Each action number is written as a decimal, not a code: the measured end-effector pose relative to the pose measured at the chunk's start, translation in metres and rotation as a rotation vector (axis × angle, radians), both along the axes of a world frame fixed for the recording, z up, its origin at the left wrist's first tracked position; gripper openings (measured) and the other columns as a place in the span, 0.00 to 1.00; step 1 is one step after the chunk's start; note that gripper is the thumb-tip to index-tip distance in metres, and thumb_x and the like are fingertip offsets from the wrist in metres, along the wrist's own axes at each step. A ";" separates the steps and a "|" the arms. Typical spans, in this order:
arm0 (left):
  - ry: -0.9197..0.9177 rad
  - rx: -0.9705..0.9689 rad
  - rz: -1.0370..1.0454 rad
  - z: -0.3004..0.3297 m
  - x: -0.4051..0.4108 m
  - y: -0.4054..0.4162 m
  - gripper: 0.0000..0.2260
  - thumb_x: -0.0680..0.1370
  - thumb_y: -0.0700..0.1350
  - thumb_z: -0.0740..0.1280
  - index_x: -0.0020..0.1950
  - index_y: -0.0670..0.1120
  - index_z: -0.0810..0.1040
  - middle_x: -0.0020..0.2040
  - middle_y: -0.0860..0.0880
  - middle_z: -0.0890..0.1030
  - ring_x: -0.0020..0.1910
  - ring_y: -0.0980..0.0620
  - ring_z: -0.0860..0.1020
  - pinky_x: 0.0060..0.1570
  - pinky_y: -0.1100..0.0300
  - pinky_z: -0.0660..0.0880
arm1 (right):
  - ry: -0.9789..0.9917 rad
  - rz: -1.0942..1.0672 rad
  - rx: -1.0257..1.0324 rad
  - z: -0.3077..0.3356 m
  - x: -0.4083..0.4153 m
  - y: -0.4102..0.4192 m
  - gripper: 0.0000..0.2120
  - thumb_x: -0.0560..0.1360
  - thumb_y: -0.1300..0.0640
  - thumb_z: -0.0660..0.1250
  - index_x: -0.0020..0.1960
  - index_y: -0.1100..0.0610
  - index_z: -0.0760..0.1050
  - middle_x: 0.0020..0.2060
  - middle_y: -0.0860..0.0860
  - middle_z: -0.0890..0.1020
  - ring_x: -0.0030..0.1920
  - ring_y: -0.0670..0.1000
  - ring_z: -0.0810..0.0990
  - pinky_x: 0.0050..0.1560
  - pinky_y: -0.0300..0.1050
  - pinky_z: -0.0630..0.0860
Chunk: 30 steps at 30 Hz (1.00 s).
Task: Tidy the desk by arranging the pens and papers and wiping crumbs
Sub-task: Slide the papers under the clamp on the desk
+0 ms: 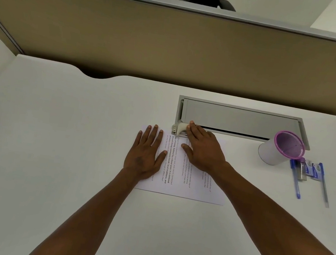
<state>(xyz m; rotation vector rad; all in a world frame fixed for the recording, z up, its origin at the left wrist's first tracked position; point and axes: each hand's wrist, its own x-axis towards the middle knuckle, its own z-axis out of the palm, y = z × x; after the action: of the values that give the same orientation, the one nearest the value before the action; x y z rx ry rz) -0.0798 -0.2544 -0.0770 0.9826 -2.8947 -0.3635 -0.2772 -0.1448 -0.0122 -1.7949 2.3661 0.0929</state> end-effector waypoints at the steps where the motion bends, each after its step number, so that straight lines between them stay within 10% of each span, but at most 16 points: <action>1: 0.001 0.001 0.001 0.000 0.000 0.000 0.33 0.81 0.64 0.45 0.81 0.49 0.43 0.82 0.48 0.43 0.80 0.48 0.41 0.79 0.47 0.46 | 0.002 0.002 0.005 0.000 0.000 0.000 0.33 0.81 0.39 0.49 0.79 0.56 0.50 0.79 0.52 0.50 0.78 0.53 0.53 0.75 0.52 0.54; 30: 0.003 0.002 0.001 -0.001 0.000 0.001 0.33 0.81 0.64 0.44 0.81 0.49 0.42 0.82 0.48 0.42 0.80 0.49 0.40 0.79 0.47 0.45 | 0.053 0.098 0.053 0.002 -0.015 -0.009 0.34 0.79 0.34 0.43 0.78 0.54 0.53 0.78 0.51 0.56 0.77 0.53 0.54 0.75 0.55 0.52</action>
<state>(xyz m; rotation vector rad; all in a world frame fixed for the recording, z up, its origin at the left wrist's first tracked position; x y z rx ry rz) -0.0802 -0.2535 -0.0785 0.9833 -2.8918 -0.3674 -0.2921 -0.1533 -0.0102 -1.9060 2.2877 0.2160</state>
